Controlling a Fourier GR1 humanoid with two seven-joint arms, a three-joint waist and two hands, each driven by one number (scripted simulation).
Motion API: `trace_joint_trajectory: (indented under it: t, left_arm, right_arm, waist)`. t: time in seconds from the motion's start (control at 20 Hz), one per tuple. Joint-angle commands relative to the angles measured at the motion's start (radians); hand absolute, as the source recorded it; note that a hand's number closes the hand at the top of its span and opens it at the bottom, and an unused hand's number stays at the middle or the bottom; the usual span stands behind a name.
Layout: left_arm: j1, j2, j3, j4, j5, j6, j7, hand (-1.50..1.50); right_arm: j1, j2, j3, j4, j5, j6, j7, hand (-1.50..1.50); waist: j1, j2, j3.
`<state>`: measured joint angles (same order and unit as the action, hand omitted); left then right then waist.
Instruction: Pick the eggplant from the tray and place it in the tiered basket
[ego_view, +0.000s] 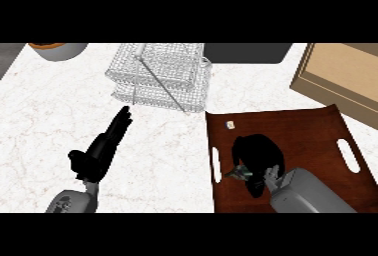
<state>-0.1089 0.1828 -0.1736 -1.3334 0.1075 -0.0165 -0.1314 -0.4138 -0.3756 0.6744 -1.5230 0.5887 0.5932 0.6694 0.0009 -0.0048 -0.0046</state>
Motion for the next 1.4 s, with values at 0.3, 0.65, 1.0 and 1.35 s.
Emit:
trace_joint_trajectory:
  t: [0.3, 0.65, 1.0, 1.35]
  left_arm:
    - [-0.007, 0.013, 0.052, 0.009, 0.010, -0.020, 0.004, 0.00]
    - [0.019, 0.028, 0.046, -0.045, 0.006, -0.044, 0.039, 0.00]
    - [0.025, 0.005, 0.040, -0.048, -0.007, -0.022, 0.039, 0.00]
    - [0.027, -0.017, 0.021, -0.038, -0.042, -0.014, 0.024, 0.00]
  right_arm:
    - [0.044, -0.099, -0.248, 0.008, 0.087, -0.195, -0.048, 1.50]
    - [0.044, -0.119, -0.411, 0.098, 0.162, -0.394, -0.052, 1.50]
    - [-0.002, -0.024, -0.586, -0.147, -0.068, -0.420, -0.043, 1.50]
    - [-0.187, 0.019, -0.597, -0.299, -0.059, -0.401, 0.070, 1.50]
  waist:
    - [-0.016, 0.004, 0.005]
    - [0.003, 0.005, 0.005]
    - [-0.012, -0.003, 0.004]
    - [0.005, 0.002, 0.004]
